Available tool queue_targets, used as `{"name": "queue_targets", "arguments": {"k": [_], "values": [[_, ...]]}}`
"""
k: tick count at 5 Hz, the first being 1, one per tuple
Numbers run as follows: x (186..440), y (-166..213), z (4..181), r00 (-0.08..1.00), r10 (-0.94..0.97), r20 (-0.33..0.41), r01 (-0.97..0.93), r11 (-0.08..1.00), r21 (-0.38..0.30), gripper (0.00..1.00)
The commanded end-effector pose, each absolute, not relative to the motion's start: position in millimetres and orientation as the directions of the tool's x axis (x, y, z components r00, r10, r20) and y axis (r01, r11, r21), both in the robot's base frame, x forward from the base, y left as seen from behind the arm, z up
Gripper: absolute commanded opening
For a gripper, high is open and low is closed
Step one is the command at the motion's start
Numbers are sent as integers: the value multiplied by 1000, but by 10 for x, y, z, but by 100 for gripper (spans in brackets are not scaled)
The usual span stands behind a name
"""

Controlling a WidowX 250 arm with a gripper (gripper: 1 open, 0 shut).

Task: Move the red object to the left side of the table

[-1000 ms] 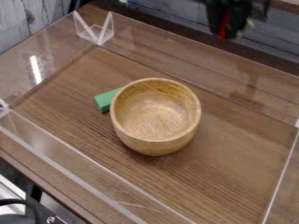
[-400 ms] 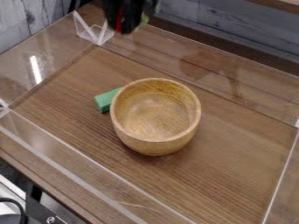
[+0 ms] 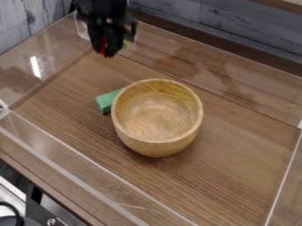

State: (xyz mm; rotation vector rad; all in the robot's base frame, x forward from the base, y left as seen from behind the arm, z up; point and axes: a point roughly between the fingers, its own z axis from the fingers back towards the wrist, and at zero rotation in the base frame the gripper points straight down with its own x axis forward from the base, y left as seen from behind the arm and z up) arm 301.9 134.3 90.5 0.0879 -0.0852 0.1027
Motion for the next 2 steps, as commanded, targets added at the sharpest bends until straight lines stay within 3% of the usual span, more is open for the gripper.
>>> {"name": "queue_targets", "arguments": {"k": [1, 2], "values": [[3199, 1492, 865, 986, 98, 134, -113, 987, 111, 0], [3285, 1659, 788, 984, 122, 129, -137, 984, 114, 0]]}}
